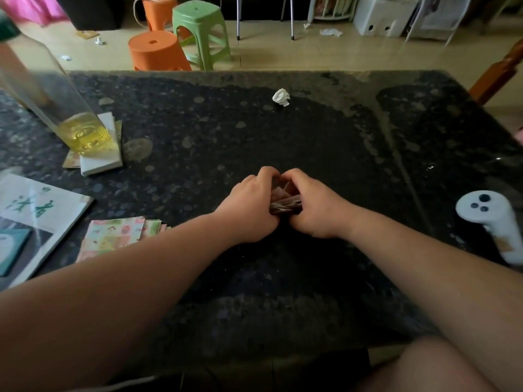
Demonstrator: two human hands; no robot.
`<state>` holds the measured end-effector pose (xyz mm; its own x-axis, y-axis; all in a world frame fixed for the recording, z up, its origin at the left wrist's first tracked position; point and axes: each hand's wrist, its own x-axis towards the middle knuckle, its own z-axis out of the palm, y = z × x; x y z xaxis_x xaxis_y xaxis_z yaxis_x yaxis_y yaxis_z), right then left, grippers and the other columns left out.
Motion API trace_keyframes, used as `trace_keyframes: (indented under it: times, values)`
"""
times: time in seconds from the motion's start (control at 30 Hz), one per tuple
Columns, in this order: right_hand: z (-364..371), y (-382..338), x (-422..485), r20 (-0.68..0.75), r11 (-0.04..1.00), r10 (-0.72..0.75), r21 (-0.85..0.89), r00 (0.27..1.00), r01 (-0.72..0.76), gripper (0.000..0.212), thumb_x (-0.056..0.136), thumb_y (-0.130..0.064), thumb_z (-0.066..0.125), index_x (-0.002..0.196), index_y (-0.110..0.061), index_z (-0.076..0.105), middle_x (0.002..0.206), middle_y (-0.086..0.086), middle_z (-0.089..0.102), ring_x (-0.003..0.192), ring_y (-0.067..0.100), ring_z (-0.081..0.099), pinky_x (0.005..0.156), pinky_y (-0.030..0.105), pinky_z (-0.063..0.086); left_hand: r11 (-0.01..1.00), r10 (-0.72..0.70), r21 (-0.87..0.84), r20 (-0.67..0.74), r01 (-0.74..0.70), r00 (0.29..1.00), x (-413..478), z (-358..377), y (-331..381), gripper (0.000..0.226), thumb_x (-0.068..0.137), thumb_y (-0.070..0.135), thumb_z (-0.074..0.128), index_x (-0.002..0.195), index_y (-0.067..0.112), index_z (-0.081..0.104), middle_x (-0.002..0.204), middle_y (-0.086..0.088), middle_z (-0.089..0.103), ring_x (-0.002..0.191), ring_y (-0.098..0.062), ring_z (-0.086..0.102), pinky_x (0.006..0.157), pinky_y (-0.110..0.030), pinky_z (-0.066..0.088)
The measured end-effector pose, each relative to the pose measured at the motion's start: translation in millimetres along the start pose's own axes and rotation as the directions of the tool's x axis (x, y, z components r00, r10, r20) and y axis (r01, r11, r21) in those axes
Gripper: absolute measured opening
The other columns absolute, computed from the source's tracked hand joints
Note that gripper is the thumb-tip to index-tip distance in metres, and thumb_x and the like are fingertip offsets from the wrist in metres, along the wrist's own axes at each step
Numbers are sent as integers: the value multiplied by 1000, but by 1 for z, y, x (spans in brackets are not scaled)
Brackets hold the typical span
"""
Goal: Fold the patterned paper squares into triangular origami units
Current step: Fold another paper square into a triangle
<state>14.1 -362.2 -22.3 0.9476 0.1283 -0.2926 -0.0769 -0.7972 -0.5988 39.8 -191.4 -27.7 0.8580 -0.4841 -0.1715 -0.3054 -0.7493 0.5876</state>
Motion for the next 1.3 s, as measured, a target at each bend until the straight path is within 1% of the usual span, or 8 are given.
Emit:
trace_keyframes:
  times: [0.17, 0.37, 0.57, 0.8, 0.93, 1.07, 1.17, 1.3]
  values:
    - [6, -11, 9, 10, 993, 49, -107, 999, -48, 82, 72, -24, 85, 137, -30, 36, 126, 1, 49, 121, 24, 55, 102, 46, 52, 1000, -15, 24, 34, 14, 999, 5, -2, 15, 75, 80, 21, 73, 143, 23, 31, 113, 6, 42, 114, -18, 46, 105, -38, 41]
    - [-22, -7, 11, 24, 977, 54, -209, 998, -48, 72, 69, -32, 86, 126, -30, 42, 120, 2, 51, 114, 22, 57, 100, 41, 52, 999, 39, 11, 30, -40, 999, 9, -5, 10, 95, 75, 26, 77, 153, 24, 22, 138, -1, 47, 132, -22, 43, 115, -43, 35]
    - [-14, -14, 19, 90, 954, 69, -296, 994, -39, 57, 77, -25, 79, 122, -24, 45, 108, -2, 50, 104, 17, 52, 91, 35, 48, 996, 8, 88, -5, -8, 1000, 17, 10, 15, 52, 78, 27, 71, 118, 22, 38, 107, 7, 49, 107, -19, 51, 101, -36, 37]
    - [-25, 7, 6, -13, 997, -5, 80, 1000, 6, 13, 87, -28, 81, 96, -24, 73, 89, -6, 74, 83, 8, 71, 71, 21, 54, 984, -60, -166, 44, 67, 997, 19, -23, -4, 35, 83, 36, 78, 113, 27, 62, 94, 12, 70, 84, -5, 66, 74, -24, 50]
    - [-20, 11, 11, -188, 886, 183, 457, 965, -79, 22, 92, -21, 77, 113, -22, 72, 87, -4, 78, 69, -1, 69, 62, 18, 53, 787, -302, -565, -3, 247, 953, 19, -31, -11, 17, 92, 21, 75, 108, 19, 71, 79, 0, 72, 57, -9, 61, 55, -27, 51]
    - [-15, -6, 29, -333, 937, 209, 337, 919, -91, 14, 89, -26, 79, 98, -23, 70, 88, -5, 72, 81, 8, 68, 71, 25, 54, 751, -450, -575, -84, 326, 889, 21, -34, -16, 15, 95, 25, 69, 108, 21, 63, 85, -4, 73, 60, -13, 67, 44, -22, 47]
    - [-6, -15, 41, -355, 972, 210, 175, 911, -156, 14, 89, -29, 77, 88, -25, 64, 89, -8, 65, 83, 10, 62, 68, 27, 49, 705, -542, -600, -110, 379, 833, 17, -43, -27, 18, 99, 33, 56, 109, 20, 63, 102, -6, 69, 79, -21, 67, 59, -31, 58]
    - [3, -16, 47, -355, 976, 200, -10, 913, -217, 15, 90, -33, 72, 88, -28, 58, 95, -7, 59, 85, 13, 59, 69, 31, 50, 700, -527, -622, -119, 350, 842, -12, -62, -39, 18, 100, 29, 62, 96, 12, 64, 86, -7, 70, 72, -20, 65, 60, -32, 53]
